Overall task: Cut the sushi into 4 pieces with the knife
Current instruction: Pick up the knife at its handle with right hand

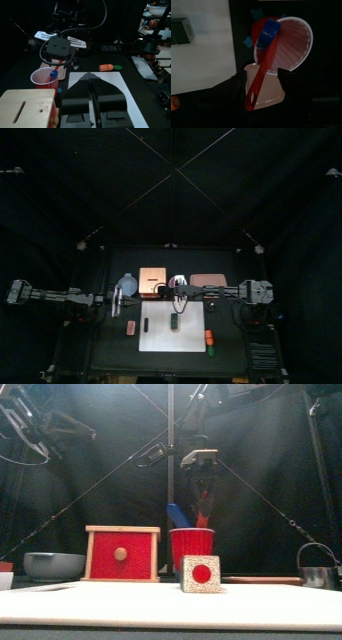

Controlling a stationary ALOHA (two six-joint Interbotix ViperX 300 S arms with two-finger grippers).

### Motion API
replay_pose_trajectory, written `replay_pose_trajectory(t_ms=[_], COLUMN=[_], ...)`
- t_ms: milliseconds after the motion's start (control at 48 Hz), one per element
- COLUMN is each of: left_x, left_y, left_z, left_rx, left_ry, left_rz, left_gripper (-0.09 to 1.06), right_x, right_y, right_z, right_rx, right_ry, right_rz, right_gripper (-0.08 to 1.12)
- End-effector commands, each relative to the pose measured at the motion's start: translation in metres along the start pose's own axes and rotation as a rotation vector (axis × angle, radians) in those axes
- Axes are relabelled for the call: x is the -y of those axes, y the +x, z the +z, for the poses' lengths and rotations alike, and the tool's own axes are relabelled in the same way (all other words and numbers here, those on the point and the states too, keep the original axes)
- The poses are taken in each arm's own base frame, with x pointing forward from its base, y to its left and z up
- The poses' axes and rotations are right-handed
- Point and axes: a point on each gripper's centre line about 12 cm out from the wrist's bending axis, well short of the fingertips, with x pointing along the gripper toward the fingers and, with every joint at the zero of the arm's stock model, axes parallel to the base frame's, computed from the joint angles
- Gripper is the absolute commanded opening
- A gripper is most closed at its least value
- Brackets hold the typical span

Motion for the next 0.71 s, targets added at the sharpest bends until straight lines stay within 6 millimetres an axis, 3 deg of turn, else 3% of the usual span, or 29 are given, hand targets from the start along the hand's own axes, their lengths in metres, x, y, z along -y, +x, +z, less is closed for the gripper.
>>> replay_pose_trajectory(t_ms=[21, 438, 604, 708], left_x=[-0.001, -0.003, -0.004, -0.004], left_y=[0.001, 0.001, 0.001, 0.001], left_z=[0.005, 0.004, 0.004, 0.002], left_rx=[0.018, 0.017, 0.015, 0.011], left_ry=[0.000, 0.000, 0.001, 0.001], left_rz=[0.003, 0.015, 0.017, 0.018], left_gripper=[0.30, 0.30, 0.30, 0.30], right_x=[0.008, 0.015, 0.029, 0.044], right_y=[-0.014, -0.022, -0.033, -0.053], right_z=[0.000, 0.002, 0.002, -0.002], right_rx=[0.028, 0.031, 0.036, 0.045], right_ry=[0.020, 0.024, 0.062, 0.102], right_rz=[-0.004, -0.022, -0.024, -0.027], right_gripper=[0.76, 0.37, 0.21, 0.12])
